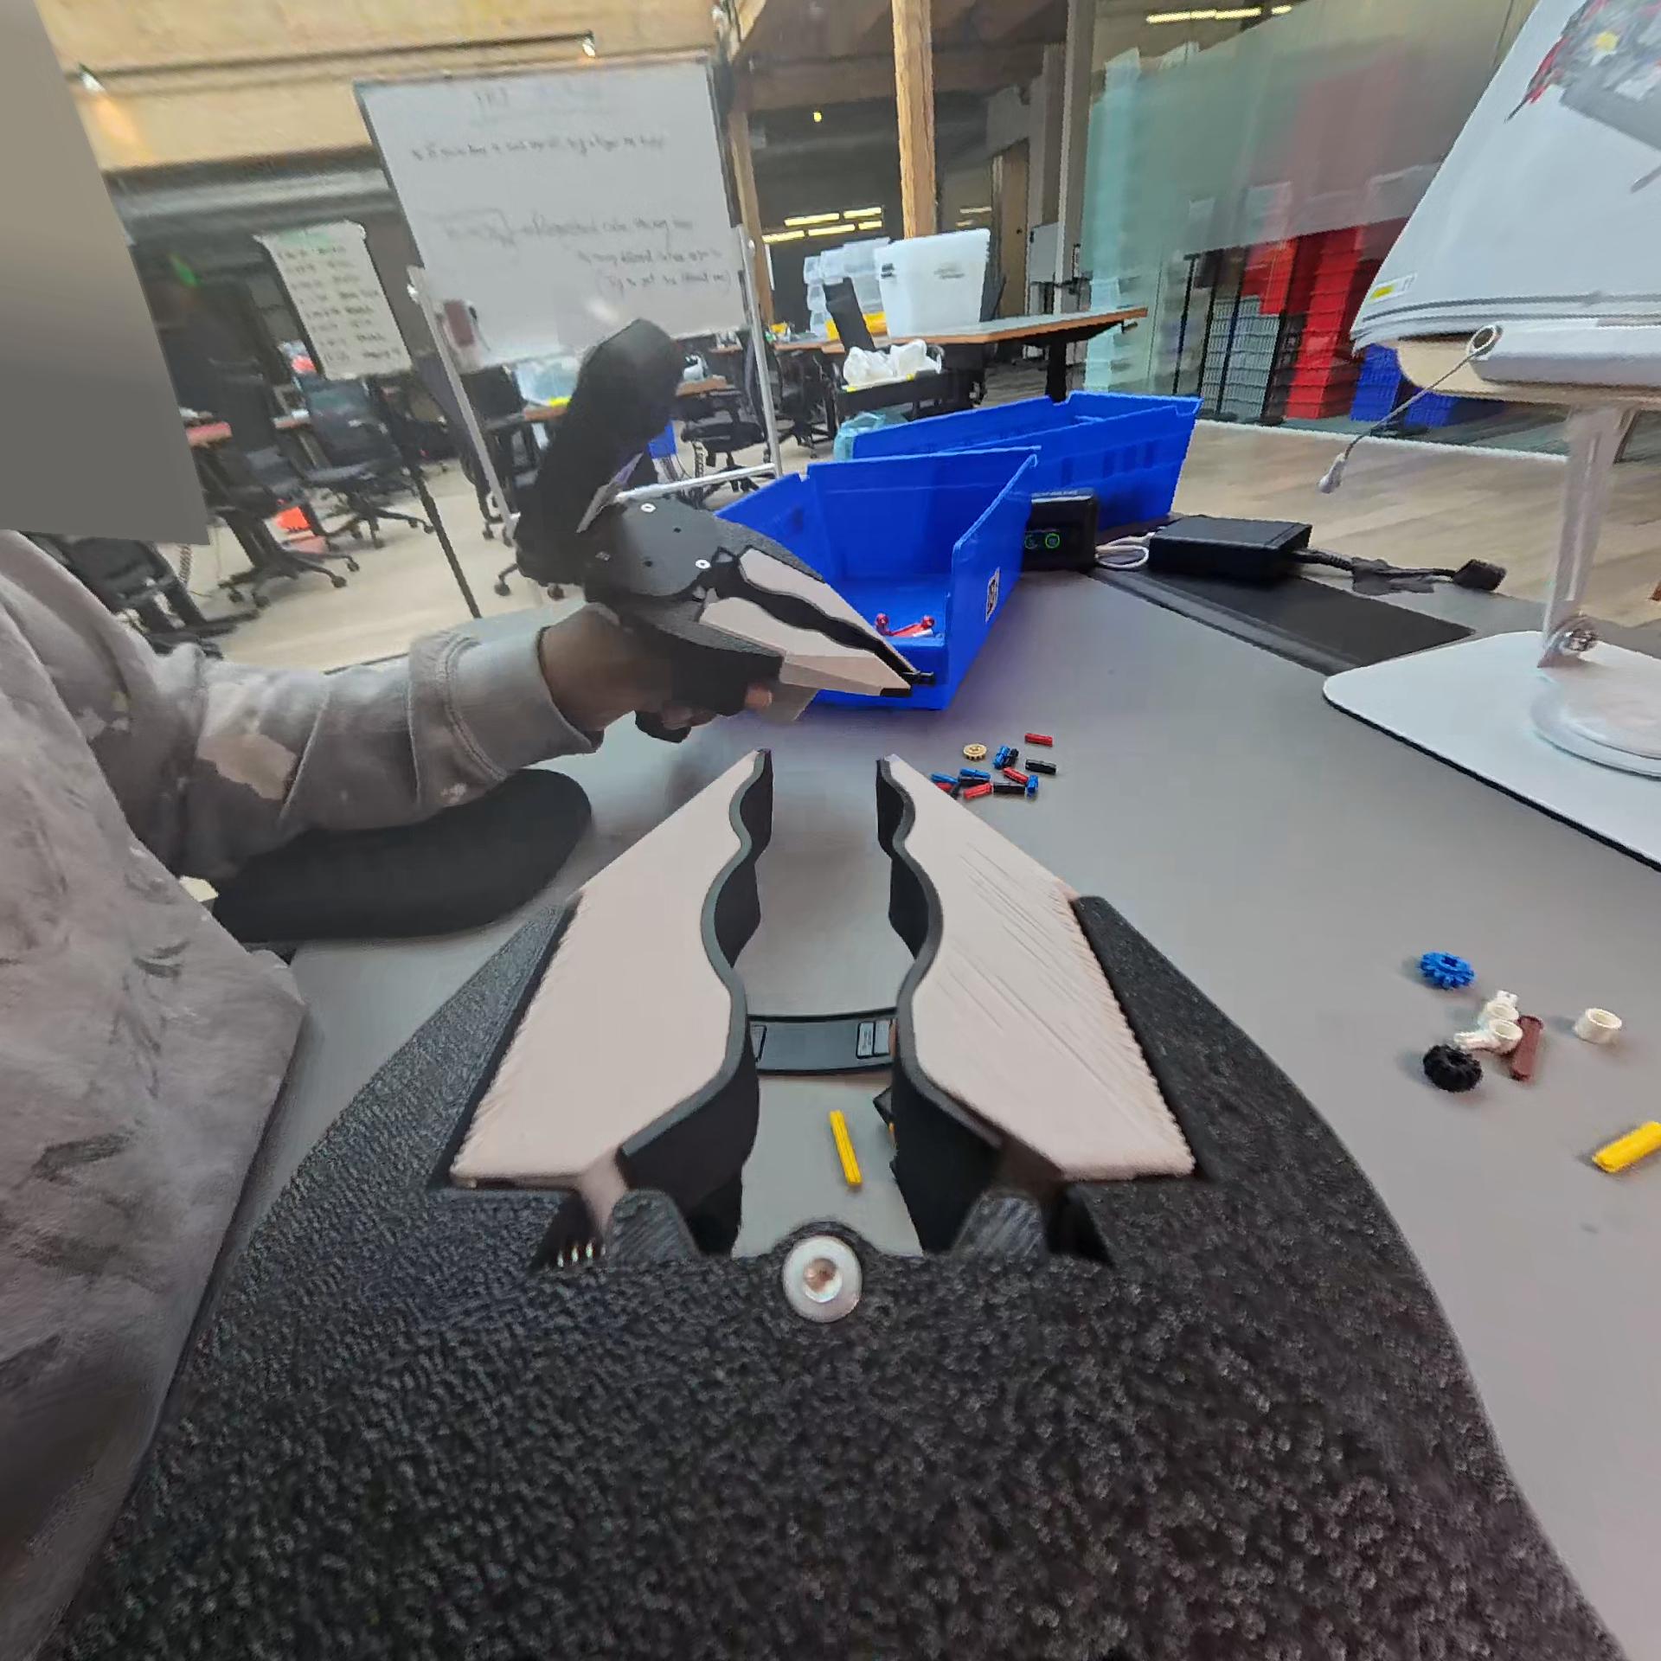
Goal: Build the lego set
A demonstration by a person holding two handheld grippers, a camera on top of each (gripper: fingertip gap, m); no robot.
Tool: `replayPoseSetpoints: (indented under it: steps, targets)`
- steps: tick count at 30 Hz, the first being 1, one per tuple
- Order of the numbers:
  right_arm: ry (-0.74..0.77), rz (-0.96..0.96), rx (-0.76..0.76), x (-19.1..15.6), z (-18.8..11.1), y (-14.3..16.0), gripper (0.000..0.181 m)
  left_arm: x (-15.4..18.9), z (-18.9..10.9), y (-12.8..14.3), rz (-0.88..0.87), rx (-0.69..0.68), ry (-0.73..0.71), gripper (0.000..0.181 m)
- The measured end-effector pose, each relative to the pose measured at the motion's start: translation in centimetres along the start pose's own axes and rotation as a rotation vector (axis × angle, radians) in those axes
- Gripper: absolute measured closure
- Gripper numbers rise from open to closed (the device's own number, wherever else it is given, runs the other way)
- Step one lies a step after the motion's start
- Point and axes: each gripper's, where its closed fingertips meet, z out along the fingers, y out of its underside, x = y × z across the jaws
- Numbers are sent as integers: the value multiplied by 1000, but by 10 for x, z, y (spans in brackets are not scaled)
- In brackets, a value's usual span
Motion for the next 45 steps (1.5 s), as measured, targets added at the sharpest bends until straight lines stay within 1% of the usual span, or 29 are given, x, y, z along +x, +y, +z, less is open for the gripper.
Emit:
replayPoseSetpoints:
  steps: [2,5,8,11,12,15,18,23,26,29,31,34,37,38,39,42,45]
  targets:
    - [-17,-10,-37,-4,5,8,161,-8,16,17,-27,-84,-21,178]
    - [-6,-59,-107,-6,11,23,162,-13,36,32,-29,-190,-52,178]
    - [36,-131,-173,-2,10,35,163,-16,46,36,-10,-234,-76,178]
    - [72,-149,-198,6,8,39,163,-15,49,39,-25,-252,-58,178]
    - [80,-142,-200,8,7,39,163,-13,49,40,-33,-257,-39,176]
    - [111,-129,-205,17,4,40,164,-7,44,37,-74,-234,17,158]
    - [146,-127,-208,25,1,40,164,2,30,32,-105,-195,79,147]
    - [199,-126,-199,39,-7,37,164,11,5,31,-105,-159,130,142]
    - [231,-134,-218,49,-12,39,164,29,1,29,-89,-143,212,149]
    - [253,-155,-252,57,-19,43,165,61,0,19,-38,-103,324,156]
    - [260,-197,-301,60,-24,49,181,85,0,12,5,-80,382,158]
    - [196,-273,-396,52,-29,65,181,114,-1,7,83,-61,440,159]
    - [111,-313,-486,37,-31,83,181,126,1,8,128,-67,453,160]
    - [99,-315,-506,35,-31,87,181,120,4,10,126,-86,413,160]
    - [97,-317,-515,34,-31,90,181,107,9,13,116,-109,337,160]
    - [97,-327,-531,34,-29,93,180,52,18,22,17,-155,106,160]
    - [87,-331,-529,31,-27,93,180,9,22,29,-141,-175,-8,158]
